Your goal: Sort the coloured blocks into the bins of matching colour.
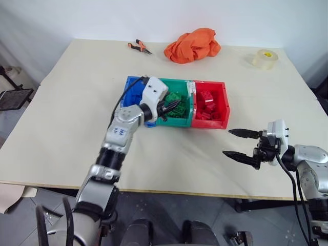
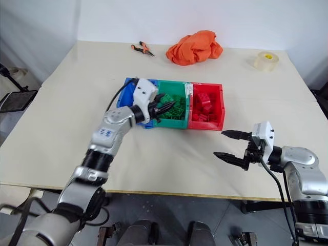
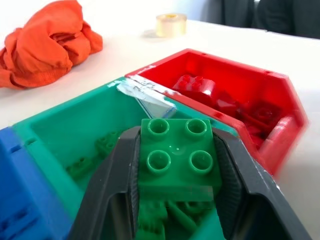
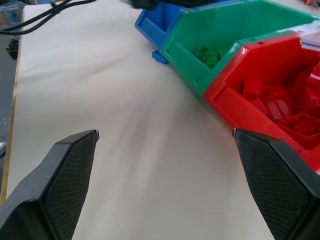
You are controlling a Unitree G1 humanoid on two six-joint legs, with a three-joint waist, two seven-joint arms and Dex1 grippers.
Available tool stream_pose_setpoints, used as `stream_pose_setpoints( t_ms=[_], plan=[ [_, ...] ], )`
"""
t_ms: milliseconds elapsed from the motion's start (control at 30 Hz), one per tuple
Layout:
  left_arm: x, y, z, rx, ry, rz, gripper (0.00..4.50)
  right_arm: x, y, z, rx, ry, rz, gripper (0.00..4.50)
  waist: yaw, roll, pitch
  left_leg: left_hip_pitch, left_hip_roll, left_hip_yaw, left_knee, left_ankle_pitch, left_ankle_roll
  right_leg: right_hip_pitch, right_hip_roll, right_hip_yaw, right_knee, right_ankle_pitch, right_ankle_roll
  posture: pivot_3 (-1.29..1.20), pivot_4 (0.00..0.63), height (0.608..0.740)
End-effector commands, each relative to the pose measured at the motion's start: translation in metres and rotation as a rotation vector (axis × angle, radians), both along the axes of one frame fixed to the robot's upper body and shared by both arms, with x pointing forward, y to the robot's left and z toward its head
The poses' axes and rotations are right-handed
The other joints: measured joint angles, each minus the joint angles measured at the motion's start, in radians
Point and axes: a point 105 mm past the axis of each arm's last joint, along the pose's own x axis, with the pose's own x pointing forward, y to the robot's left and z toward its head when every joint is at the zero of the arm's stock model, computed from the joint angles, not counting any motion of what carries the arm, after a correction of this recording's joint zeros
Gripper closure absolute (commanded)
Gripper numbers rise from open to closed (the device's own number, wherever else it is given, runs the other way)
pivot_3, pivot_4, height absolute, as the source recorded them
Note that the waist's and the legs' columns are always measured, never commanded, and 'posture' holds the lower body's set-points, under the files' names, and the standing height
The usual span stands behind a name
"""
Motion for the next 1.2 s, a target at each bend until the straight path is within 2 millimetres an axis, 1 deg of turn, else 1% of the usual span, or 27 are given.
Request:
stream_pose_setpoints(
  t_ms=[33, 167, 267, 333, 400, 467, 667, 733, 800, 900, 967, 1033, 1100, 1200],
  plan=[
    [0.003, -0.007, 0.010, -0.010, -0.071, -0.024, 1.39, -0.005, -0.003, 0.015, 0.011, -0.067, -0.014, 0.00, -0.001, 0.000, 0.000, 0.000, 0.000, 0.000, 0.000, 0.000, 0.000, 0.000, 0.000, 0.000, 0.000, 0.000, 0.000, 0.00, 0.150, 0.740],
    [0.004, -0.004, 0.010, -0.004, -0.096, -0.024, 0.03, -0.007, -0.004, 0.015, 0.011, -0.063, -0.022, 0.00, -0.010, 0.000, 0.000, 0.000, 0.001, 0.000, 0.000, 0.000, 0.000, 0.000, 0.001, 0.000, 0.000, 0.000, 0.000, 0.00, 0.150, 0.740],
    [-0.001, 0.002, 0.012, 0.007, -0.128, -0.029, 0.01, -0.006, -0.003, 0.014, 0.011, -0.061, -0.020, 0.00, -0.012, 0.000, 0.000, 0.000, 0.001, 0.001, 0.000, 0.000, 0.000, -0.001, 0.001, 0.000, 0.000, 0.000, 0.000, 0.00, 0.150, 0.740],
    [-0.013, 0.011, 0.014, 0.004, -0.130, -0.061, 0.01, -0.004, -0.002, 0.015, 0.013, -0.059, -0.009, 0.00, -0.016, 0.000, 0.000, 0.001, 0.001, 0.000, -0.001, 0.000, 0.000, -0.001, 0.001, 0.000, 0.001, 0.000, 0.000, 0.00, 0.150, 0.740],
    [-0.031, 0.027, 0.011, 0.009, -0.108, -0.083, 0.01, -0.001, 0.000, 0.015, 0.013, -0.055, 0.008, 0.00, -0.020, 0.000, 0.000, 0.001, 0.002, 0.001, -0.001, 0.000, 0.000, -0.001, 0.001, 0.001, 0.001, 0.000, 0.000, 0.00, 0.150, 0.740],
    [-0.049, 0.046, 0.005, 0.029, -0.081, -0.080, 0.01, 0.002, 0.001, 0.016, 0.012, -0.052, 0.019, 0.00, -0.023, 0.000, 0.000, 0.001, 0.003, 0.001, -0.001, 0.000, -0.001, -0.001, 0.002, 0.002, 0.001, 0.000, 0.000, 0.00, 0.150, 0.740],
    [-0.099, 0.115, -0.018, 0.065, 0.072, 0.019, 0.01, 0.009, 0.004, 0.017, 0.004, -0.038, 0.059, 0.00, -0.020, 0.000, 0.000, 0.001, 0.002, -0.001, 0.000, 0.000, -0.001, 0.000, 0.000, 0.003, 0.001, 0.000, 0.000, 0.00, 0.150, 0.740],
    [-0.111, 0.137, -0.025, 0.075, 0.121, 0.069, 0.01, 0.012, 0.005, 0.018, 0.001, -0.036, 0.071, 0.00, -0.016, 0.000, 0.000, 0.001, 0.002, -0.004, 0.000, 0.000, -0.001, 0.001, -0.002, 0.005, 0.001, 0.000, 0.000, 0.00, 0.150, 0.740],
    [-0.126, 0.161, -0.037, 0.098, 0.184, 0.112, 0.01, 0.014, 0.006, 0.019, -0.001, -0.035, 0.082, 0.00, -0.014, 0.000, 0.000, 0.001, 0.001, -0.005, 0.000, 0.000, 0.000, 0.002, -0.002, 0.007, 0.000, 0.000, 0.000, 0.00, 0.150, 0.740],
    [-0.144, 0.184, -0.053, 0.137, 0.259, 0.146, 0.01, 0.017, 0.008, 0.020, -0.004, -0.034, 0.094, 0.00, -0.015, 0.000, 0.000, 0.001, 0.001, -0.006, -0.001, 0.000, -0.001, 0.002, -0.003, 0.007, 0.000, 0.000, -0.001, 0.00, 0.150, 0.740],
    [-0.149, 0.190, -0.057, 0.152, 0.281, 0.154, 0.01, 0.019, 0.009, 0.020, -0.005, -0.034, 0.101, 0.00, -0.013, 0.001, 0.000, 0.001, 0.001, -0.006, -0.001, 0.000, -0.001, 0.002, -0.004, 0.007, -0.001, 0.000, -0.001, 0.00, 0.150, 0.740],
    [-0.149, 0.189, -0.056, 0.147, 0.278, 0.154, 0.01, 0.020, 0.010, 0.020, -0.005, -0.034, 0.105, 0.00, -0.012, 0.001, 0.000, 0.000, 0.001, -0.006, -0.001, 0.000, -0.001, 0.002, -0.004, 0.007, -0.001, 0.000, -0.001, 0.00, 0.150, 0.740],
    [-0.144, 0.182, -0.055, 0.134, 0.266, 0.149, 0.01, 0.020, 0.011, 0.020, -0.004, -0.036, 0.110, 0.00, -0.014, 0.001, 0.000, 0.000, 0.001, -0.006, -0.001, -0.001, -0.001, 0.002, -0.005, 0.008, -0.001, 0.000, -0.001, 0.00, 0.150, 0.740],
    [-0.132, 0.166, -0.053, 0.105, 0.234, 0.143, 0.01, 0.020, 0.011, 0.021, -0.004, -0.038, 0.110, 0.00, -0.014, 0.001, 0.000, 0.001, 0.001, -0.006, -0.001, -0.001, -0.001, 0.001, -0.005, 0.008, 0.000, 0.000, -0.001, 0.00, 0.150, 0.740]
  ],
)
